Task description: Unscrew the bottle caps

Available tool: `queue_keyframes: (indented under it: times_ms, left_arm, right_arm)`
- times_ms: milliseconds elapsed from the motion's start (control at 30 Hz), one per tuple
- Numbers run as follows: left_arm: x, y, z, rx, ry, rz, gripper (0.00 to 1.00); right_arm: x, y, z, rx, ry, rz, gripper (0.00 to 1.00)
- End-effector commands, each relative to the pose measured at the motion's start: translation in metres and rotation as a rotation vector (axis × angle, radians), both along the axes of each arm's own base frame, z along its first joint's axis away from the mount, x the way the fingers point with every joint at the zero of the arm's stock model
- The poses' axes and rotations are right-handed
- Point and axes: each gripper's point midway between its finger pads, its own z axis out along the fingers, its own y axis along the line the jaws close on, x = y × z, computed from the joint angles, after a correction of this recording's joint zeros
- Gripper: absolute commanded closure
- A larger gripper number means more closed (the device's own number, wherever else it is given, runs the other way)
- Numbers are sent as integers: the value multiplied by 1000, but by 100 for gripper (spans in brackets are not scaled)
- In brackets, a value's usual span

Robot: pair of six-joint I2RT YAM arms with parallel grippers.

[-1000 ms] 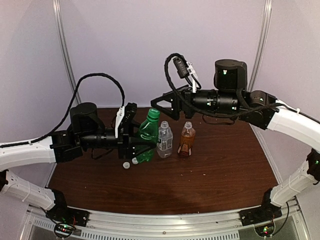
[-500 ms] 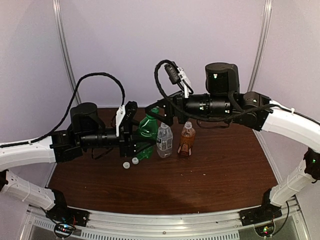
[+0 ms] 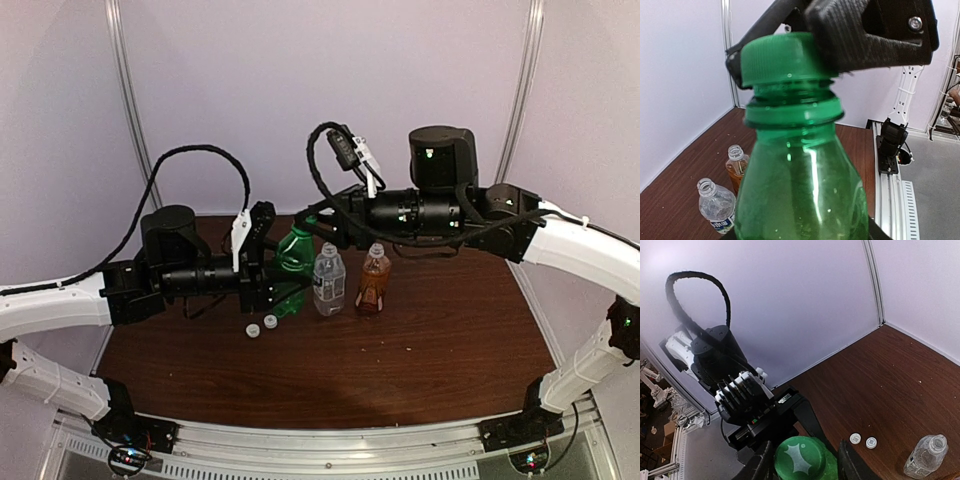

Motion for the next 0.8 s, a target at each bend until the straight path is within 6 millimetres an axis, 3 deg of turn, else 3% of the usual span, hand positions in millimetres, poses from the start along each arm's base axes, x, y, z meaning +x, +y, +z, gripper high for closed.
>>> queue_keyframes:
  times_ms: [0, 233, 367, 600, 767]
  left_arm:
    - [1, 2, 26, -61, -45, 14, 90]
    - [-3, 2, 22, -38, -50, -10, 90]
    - [-24, 1, 21, -35, -52, -128, 90]
    - [-88, 6, 19, -61, -17, -489, 90]
    - [-91, 9, 17, -59, -11, -494, 91]
  right_arm:
    - [-5, 2, 13, 23, -19, 21, 62]
    - [-13, -1, 18, 5, -113, 72, 77]
    - [-29, -5, 20, -24, -237, 180, 81]
    - [-71, -10, 16, -16, -410, 490, 79]
    - [-69, -9, 20, 1, -409, 513, 79]
